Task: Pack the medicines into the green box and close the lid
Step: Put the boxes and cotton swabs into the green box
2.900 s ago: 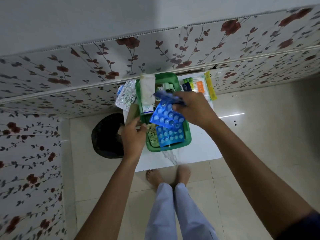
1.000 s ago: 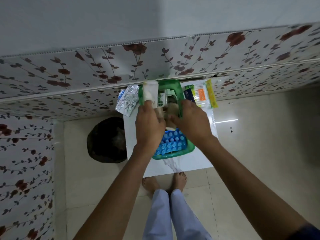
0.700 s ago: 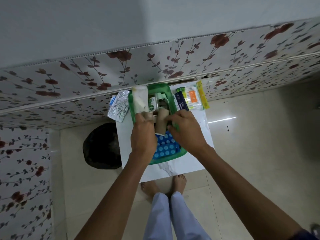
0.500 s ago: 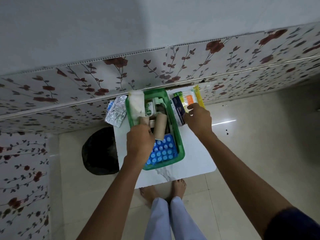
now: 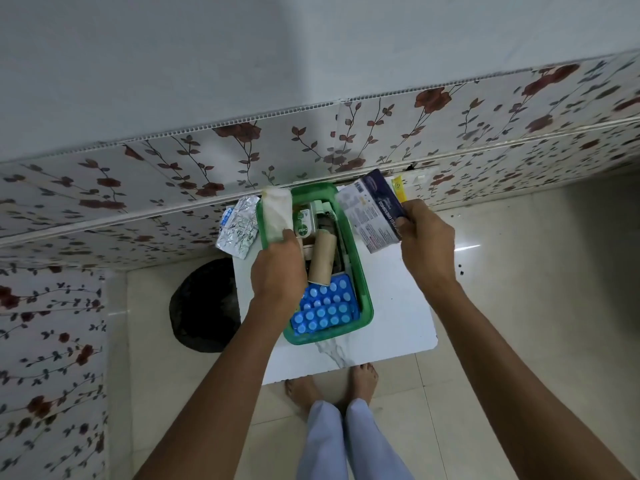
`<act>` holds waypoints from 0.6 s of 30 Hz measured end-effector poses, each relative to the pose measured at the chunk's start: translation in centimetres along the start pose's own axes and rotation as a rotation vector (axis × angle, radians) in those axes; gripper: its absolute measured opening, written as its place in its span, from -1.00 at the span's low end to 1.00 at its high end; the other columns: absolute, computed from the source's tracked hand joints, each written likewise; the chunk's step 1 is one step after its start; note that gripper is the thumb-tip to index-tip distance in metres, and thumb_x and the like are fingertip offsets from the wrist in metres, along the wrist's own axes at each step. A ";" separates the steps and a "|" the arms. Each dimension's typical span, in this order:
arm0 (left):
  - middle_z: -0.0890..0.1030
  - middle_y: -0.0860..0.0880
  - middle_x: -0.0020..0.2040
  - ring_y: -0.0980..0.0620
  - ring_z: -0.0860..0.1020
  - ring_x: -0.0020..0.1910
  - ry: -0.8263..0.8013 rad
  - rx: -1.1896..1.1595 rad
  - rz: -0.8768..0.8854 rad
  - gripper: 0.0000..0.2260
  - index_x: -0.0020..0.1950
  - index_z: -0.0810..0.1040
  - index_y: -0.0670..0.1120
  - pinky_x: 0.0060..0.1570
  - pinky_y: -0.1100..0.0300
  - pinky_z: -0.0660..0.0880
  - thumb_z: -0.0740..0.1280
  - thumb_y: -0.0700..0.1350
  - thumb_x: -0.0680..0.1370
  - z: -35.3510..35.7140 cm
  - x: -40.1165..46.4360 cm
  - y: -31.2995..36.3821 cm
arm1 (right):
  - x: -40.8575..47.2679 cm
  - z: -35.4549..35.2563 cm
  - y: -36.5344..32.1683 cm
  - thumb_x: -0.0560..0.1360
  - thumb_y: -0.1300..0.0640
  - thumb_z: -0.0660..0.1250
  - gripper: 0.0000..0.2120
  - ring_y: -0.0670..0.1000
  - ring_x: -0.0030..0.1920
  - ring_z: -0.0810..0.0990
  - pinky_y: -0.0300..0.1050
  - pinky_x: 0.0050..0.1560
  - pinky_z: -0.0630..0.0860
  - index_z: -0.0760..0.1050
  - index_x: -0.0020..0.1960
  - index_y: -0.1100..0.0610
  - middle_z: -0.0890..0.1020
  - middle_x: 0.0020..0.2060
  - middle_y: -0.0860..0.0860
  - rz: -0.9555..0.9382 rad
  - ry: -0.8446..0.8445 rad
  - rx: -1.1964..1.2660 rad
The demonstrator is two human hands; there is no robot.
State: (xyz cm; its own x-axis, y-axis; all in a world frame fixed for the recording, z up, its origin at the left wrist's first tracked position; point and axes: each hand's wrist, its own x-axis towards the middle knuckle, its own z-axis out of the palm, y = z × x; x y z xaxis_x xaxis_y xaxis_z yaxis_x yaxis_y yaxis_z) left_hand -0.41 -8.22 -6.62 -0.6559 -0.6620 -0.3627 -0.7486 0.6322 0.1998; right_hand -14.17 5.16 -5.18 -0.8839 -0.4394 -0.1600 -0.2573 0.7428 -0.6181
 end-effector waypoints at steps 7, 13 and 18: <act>0.60 -0.33 -0.01 -0.31 0.61 -0.14 0.011 -0.244 -0.069 -0.72 0.21 0.41 -0.26 -0.12 -0.09 0.59 0.22 -0.23 0.51 -1.7 1.3 -1.7 | -1.5 -1.3 -2.7 0.53 0.31 0.16 -0.70 0.14 -0.03 0.56 -0.07 -0.05 0.48 0.56 0.14 0.12 0.66 0.00 0.17 -0.333 -0.407 -0.171; 0.67 -0.26 -0.21 -0.21 0.60 -0.35 0.161 -0.460 -0.087 -0.72 0.23 0.47 -0.12 -0.26 -0.11 0.61 0.22 -0.19 0.52 -2.8 0.5 -4.2 | -4.3 3.7 -3.8 0.39 0.33 0.19 -0.61 0.16 0.01 0.49 -0.02 -0.09 0.22 0.53 0.11 -0.01 0.64 -0.07 0.06 -0.574 -0.445 -0.500; 0.68 -0.22 -0.17 -0.17 0.55 -0.39 0.132 -0.478 -0.081 -0.73 0.21 0.48 -0.09 -0.21 -0.07 0.60 0.23 -0.15 0.52 -2.2 -0.5 -4.3 | -5.3 5.6 -2.9 0.23 0.26 0.44 -0.75 0.14 -0.21 0.52 -0.05 -0.23 0.23 0.54 -0.13 0.07 0.64 -0.33 0.03 -0.591 -0.324 -0.626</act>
State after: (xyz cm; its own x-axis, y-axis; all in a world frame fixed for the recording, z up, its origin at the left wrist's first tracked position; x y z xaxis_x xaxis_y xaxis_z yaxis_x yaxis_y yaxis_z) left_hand 2.91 -11.53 -5.34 -0.5773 -0.7662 -0.2823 -0.7382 0.3420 0.5814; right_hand -6.53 2.48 -6.82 -0.4125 -0.8847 -0.2171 -0.8805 0.4483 -0.1538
